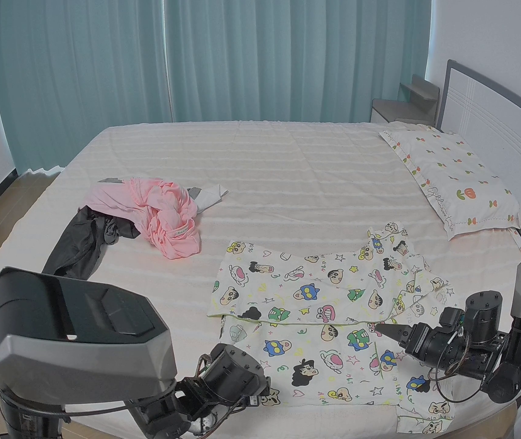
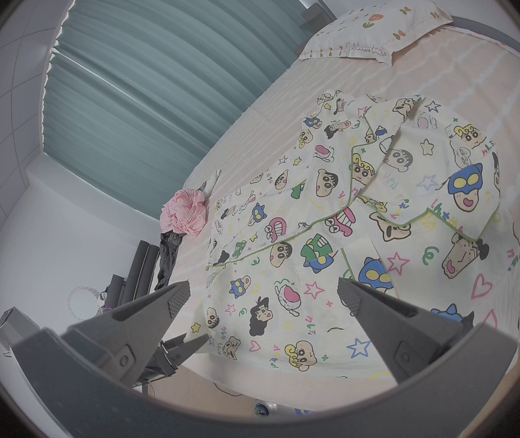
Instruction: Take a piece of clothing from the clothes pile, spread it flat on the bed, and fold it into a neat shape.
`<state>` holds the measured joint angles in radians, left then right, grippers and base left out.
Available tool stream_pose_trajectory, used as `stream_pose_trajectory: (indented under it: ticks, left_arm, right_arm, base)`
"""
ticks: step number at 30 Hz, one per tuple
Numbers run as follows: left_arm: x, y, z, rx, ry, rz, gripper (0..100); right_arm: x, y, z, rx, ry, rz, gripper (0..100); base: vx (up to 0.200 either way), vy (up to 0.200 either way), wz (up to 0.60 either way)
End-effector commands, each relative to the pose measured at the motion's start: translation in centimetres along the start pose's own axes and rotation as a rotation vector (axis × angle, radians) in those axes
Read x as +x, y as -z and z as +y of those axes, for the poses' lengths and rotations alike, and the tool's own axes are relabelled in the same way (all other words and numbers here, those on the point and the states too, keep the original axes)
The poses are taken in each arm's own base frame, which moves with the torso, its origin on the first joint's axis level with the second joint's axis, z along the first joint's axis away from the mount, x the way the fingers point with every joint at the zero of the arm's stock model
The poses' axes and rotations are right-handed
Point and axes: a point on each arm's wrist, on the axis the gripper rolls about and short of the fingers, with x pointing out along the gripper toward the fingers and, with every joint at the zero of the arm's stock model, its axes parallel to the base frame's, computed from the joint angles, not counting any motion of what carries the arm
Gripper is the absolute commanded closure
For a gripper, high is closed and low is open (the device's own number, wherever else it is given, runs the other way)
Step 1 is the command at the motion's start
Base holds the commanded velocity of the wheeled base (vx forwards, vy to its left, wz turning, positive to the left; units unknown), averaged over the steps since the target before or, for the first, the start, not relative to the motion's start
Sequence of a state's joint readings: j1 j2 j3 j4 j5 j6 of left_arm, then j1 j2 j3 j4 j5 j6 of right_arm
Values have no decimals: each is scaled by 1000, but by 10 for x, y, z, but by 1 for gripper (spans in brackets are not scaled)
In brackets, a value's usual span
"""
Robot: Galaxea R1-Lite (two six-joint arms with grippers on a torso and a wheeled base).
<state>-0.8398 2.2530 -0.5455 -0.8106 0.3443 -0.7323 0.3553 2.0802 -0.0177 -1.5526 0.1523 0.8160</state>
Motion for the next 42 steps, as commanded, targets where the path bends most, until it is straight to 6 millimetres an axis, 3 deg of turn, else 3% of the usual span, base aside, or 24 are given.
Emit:
stream_pose_trajectory:
  ticks: [1, 7, 13, 19, 24, 29, 35, 38, 42]
  left_arm:
    - [-20, -25, 10, -29, 10, -67, 0]
    - [-12, -40, 20, -69, -14, -94, 0]
    - [13, -25, 29, -60, -49, -6, 0]
    - [21, -14, 39, -46, -108, 61, 0]
    - [23, -16, 42, -59, -117, 62, 0]
    - [24, -17, 41, -65, -111, 57, 0]
    - [25, -37, 26, -267, -5, 7, 0]
    - [17, -46, 18, -434, 116, 38, 0]
    - [16, -46, 15, -448, 140, 56, 0]
  right_arm:
    - [-3, 1, -1, 0, 0, 2, 0]
    - [-3, 1, -1, 0, 1, 1, 0]
    - [-3, 1, -1, 0, 1, 1, 0]
    - [-3, 2, -1, 0, 2, 2, 0]
    - [-3, 2, -1, 0, 2, 2, 0]
    - [-3, 2, -1, 0, 2, 2, 0]
    - [-2, 2, -2, 1, 5, 5, 0]
    - [-2, 2, -3, 3, 9, 3, 0]
    - [-2, 2, -3, 3, 9, 3, 0]
  base:
    - [0, 0, 0]
    - [0, 0, 0]
    - [0, 0, 0]
    - [0, 0, 0]
    - [0, 0, 0]
    - [0, 0, 0]
    - [0, 0, 0]
    - [0, 0, 0]
    - [0, 0, 0]
